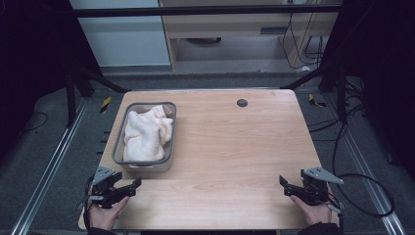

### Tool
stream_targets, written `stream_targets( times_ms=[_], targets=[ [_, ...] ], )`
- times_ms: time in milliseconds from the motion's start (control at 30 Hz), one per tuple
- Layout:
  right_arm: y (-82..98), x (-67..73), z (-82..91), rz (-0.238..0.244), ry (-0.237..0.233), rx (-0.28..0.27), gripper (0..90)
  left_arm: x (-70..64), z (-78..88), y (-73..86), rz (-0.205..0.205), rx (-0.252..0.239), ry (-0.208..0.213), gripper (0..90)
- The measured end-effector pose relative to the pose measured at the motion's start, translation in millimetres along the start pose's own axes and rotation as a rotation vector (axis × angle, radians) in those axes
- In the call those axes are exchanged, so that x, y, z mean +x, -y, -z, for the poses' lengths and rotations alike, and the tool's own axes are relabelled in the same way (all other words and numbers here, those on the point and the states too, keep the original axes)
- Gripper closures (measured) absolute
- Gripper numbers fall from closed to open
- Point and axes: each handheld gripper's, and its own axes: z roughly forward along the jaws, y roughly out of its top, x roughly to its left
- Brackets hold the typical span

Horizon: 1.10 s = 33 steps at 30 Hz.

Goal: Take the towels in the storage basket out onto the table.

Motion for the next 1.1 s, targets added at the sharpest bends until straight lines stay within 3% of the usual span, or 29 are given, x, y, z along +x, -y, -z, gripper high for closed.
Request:
stream_targets(
  times_ms=[167, 567, 1100],
  targets=[
    [0.7, 0.4, -1.2, 0.012, 0.003, 0.002, 15.6, -1.6, 8.0, -5.2, 0.002, -0.032, 0.009, 20.4],
    [1.5, 0.7, -3.1, 0.024, 0.0, 0.014, 15.2, -2.2, 13.7, -15.6, -0.008, -0.05, 0.013, 20.4],
    [2.6, 3.4, -5.0, 0.049, 0.006, 0.02, 15.2, -0.7, 19.7, -47.5, -0.025, -0.076, 0.042, 19.8]
  ],
)
